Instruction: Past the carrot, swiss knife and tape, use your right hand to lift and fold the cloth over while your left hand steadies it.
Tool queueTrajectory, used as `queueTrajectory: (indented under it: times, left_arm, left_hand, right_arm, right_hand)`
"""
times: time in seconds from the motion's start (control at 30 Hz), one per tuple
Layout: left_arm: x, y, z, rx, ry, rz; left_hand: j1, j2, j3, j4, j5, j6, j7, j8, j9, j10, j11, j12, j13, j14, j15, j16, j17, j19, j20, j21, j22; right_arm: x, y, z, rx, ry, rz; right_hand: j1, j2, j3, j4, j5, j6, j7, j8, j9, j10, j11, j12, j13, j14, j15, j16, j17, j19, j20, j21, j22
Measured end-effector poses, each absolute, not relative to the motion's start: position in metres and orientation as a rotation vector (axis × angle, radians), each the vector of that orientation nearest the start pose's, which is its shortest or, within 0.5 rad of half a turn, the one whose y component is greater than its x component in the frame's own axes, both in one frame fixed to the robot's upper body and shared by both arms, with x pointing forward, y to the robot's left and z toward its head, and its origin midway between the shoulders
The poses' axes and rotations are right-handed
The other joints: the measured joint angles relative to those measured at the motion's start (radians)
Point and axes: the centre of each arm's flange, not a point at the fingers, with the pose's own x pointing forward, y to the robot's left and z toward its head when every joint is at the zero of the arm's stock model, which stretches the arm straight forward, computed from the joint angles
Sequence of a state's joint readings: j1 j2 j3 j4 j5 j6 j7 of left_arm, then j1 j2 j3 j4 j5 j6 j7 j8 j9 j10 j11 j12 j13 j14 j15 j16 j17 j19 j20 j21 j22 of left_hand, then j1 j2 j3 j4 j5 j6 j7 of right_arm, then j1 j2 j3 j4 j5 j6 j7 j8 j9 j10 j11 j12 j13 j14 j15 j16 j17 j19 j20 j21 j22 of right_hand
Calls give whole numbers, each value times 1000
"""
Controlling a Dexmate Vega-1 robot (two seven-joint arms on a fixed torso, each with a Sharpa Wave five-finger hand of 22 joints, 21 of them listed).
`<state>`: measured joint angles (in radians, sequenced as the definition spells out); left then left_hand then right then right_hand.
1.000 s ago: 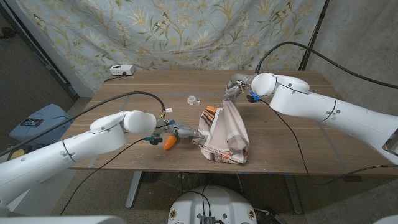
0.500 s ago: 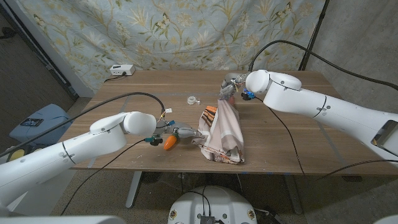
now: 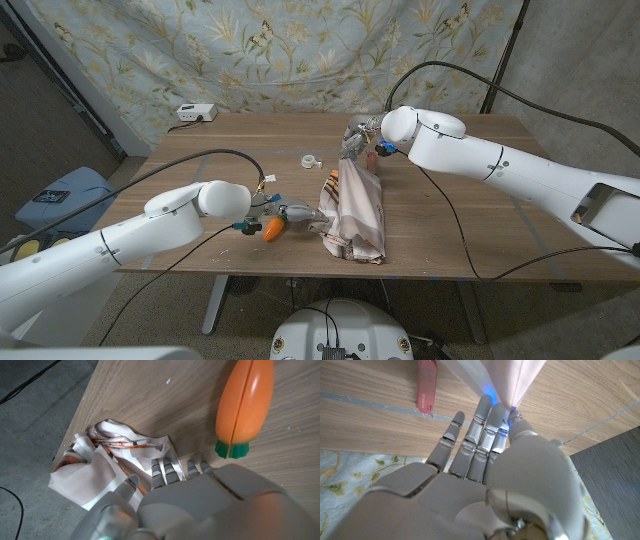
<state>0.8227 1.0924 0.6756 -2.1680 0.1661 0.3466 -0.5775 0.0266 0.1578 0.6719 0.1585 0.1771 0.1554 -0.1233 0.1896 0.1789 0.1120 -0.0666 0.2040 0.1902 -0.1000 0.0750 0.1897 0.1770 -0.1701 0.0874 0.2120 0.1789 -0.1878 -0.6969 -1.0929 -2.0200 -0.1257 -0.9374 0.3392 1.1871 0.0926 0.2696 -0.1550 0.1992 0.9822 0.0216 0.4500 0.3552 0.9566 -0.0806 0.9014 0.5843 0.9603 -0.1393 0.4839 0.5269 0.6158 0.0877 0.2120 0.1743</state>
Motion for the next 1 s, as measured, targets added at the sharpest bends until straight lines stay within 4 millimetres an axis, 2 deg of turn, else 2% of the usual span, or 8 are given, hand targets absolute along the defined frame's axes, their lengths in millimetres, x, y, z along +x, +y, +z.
queueTrajectory:
  times: [0.3, 0.53, 0.7, 0.73, 1.0]
  left_arm:
    - [515, 193, -64, 1439, -177, -720]
    - [514, 193, -64, 1430, -178, -721]
    - [514, 192, -64, 1425, -182, -726]
    - [514, 197, -64, 1429, -176, -719]
    - [514, 197, -62, 1424, -177, -720]
  left_hand:
    - [7, 1, 4, -4, 0, 0, 0, 0, 0, 0, 0, -2, -2, 0, 0, 0, -1, 0, 0, -4, 0]
    - [8, 0, 6, -6, 0, 0, 0, 0, 0, 0, 0, -2, -1, 0, 0, -1, -3, -2, -2, -7, 0]
    - [8, 0, 8, -8, 0, 4, -4, 0, 0, 0, 0, -2, -1, 0, 0, -1, -3, -2, -2, -8, 0]
    - [8, 0, 8, -8, 0, 4, -4, 0, 0, 0, 0, -2, -1, 0, 0, -2, -2, -2, -2, -8, 1]
    - [12, -4, 12, -12, 0, 4, -4, 0, 0, 0, 0, -2, -1, 0, 0, -3, -2, -2, -2, -8, 1]
  right_arm:
    - [575, -64, 99, -1350, -239, 339]
    - [588, -61, 96, -1345, -209, 339]
    - [596, -59, 94, -1342, -189, 335]
    - [596, -50, 91, -1352, -203, 390]
    - [606, -43, 87, -1357, -189, 409]
  right_hand:
    - [3, 3, -4, 4, 0, 0, 0, 0, 0, 0, 0, 0, -1, 0, 0, -8, 4, 0, 0, 0, 0]
    - [5, 5, -4, 4, 0, 0, 0, -3, -1, 0, 0, 0, -1, 0, 0, -8, 4, 0, 0, 0, 0]
    - [5, 5, -9, 9, 0, 0, 0, -3, 0, 0, 0, 0, -1, 0, 0, -8, 9, -1, -16, -6, 0]
    - [5, 5, -9, 9, 0, 0, 0, -3, 0, -2, -2, 0, -1, 0, 0, -8, 9, -2, -17, -6, 0]
    - [5, 5, -14, 4, 0, 0, 0, -3, 0, -4, -3, -4, -1, 0, 0, -16, 9, -2, -17, -6, 0]
